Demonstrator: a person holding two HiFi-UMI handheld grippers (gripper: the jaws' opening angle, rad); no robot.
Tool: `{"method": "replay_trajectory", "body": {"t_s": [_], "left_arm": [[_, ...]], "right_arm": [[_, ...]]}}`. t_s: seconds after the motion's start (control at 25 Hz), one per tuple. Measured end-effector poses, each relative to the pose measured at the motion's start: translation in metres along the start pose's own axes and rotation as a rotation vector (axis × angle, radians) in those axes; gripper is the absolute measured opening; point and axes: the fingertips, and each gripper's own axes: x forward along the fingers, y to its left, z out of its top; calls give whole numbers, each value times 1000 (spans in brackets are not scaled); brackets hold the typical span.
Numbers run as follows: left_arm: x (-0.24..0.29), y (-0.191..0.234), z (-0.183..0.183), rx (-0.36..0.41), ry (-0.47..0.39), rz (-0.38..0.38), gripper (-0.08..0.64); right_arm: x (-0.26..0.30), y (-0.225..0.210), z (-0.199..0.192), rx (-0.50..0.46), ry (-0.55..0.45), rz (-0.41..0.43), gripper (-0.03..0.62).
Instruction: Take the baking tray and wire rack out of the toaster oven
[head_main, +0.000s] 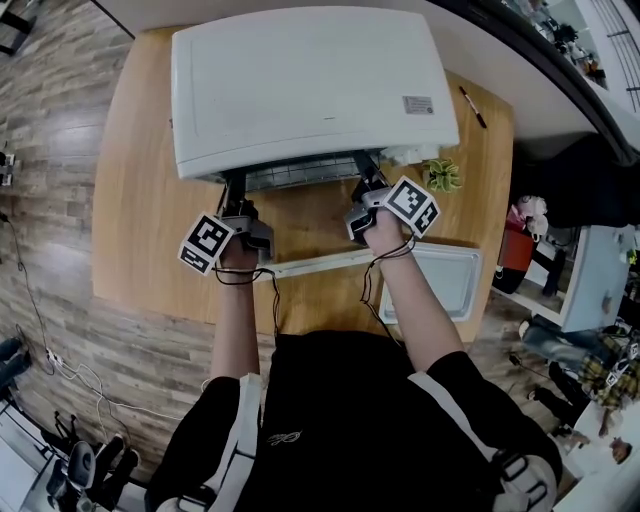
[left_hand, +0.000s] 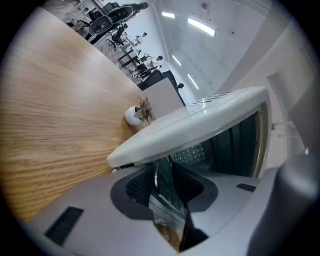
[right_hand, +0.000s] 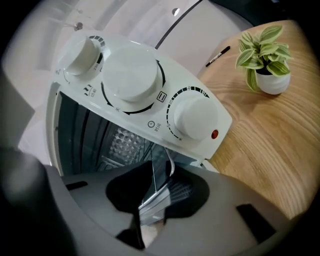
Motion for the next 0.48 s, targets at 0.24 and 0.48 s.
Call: {"method": "replay_trajectory", "body": {"t_s": [0.24, 0.48], "left_arm": [[-7, -3, -6, 106, 30, 40, 91], [-24, 0, -16, 125, 47, 59, 92]], "right_arm": [[-9, 0, -7, -108, 52, -37, 71], [-25, -5, -19, -169, 90, -49, 81]]}}
